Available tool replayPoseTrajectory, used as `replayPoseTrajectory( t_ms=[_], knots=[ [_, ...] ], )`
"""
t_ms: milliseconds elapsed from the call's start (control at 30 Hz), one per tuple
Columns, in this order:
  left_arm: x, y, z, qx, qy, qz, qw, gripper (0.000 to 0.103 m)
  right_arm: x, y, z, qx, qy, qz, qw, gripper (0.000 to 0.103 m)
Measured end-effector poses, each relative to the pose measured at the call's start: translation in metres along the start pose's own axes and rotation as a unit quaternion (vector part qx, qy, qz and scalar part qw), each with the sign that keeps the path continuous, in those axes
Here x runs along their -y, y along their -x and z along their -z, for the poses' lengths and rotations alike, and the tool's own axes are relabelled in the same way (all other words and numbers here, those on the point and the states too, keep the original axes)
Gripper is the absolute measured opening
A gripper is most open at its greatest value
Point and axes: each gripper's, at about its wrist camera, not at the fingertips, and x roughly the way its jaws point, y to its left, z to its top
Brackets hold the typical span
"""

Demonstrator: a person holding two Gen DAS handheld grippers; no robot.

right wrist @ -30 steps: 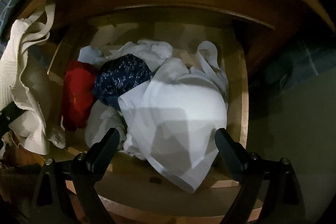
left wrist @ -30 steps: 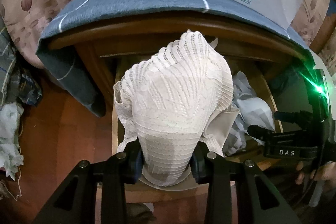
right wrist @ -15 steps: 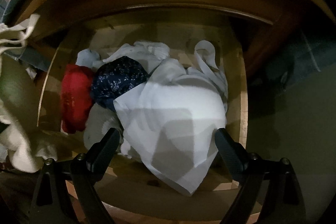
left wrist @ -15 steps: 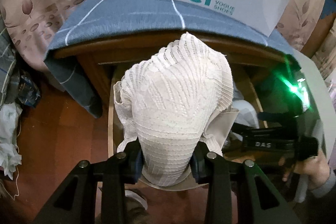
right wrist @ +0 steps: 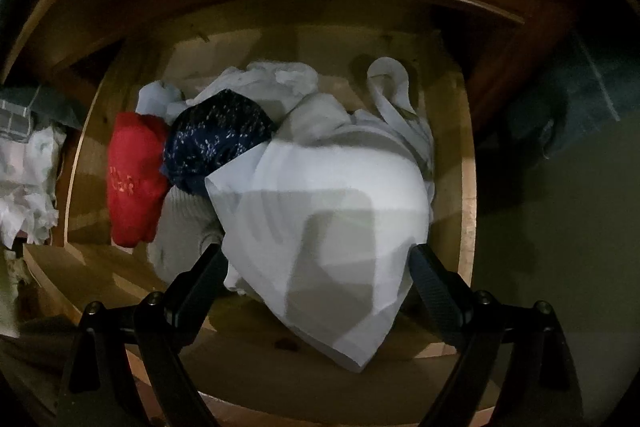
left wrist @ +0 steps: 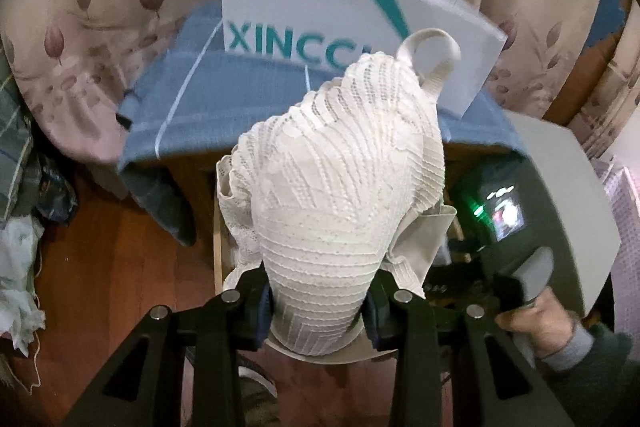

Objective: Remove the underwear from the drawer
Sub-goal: 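Lift the white lace bra with the left tool over the white shoe box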

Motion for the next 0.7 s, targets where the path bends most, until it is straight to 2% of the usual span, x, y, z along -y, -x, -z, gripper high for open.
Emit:
replayPoseTrajectory(
  t_ms=[133,267,400,567,700],
  knots=[
    [-0.002,0.031,-0.026,0.027,-0.002,0.009,0.9996,0.036,0.001,-0.003,0.001,-0.008,-0.002,-0.001,1.0,0.09],
    [0.001,0.062,-0.061,0.066,-0.032,-0.024,0.997,0.036,0.002,-0.005,0.0,-0.013,-0.007,-0.002,1.0,0.09],
    [0.002,0.087,-0.103,0.102,-0.053,-0.036,0.9928,0.036,0.001,-0.007,0.001,-0.015,-0.006,-0.001,1.0,0.09],
    [0.006,0.097,-0.159,0.125,-0.07,-0.043,0.9887,0.036,-0.004,-0.012,-0.001,-0.019,-0.002,-0.001,1.0,0.09],
    [0.009,0.087,-0.207,0.141,-0.087,-0.058,0.9845,0.036,-0.002,-0.013,0.001,-0.024,0.001,-0.002,1.0,0.09]
  ],
)
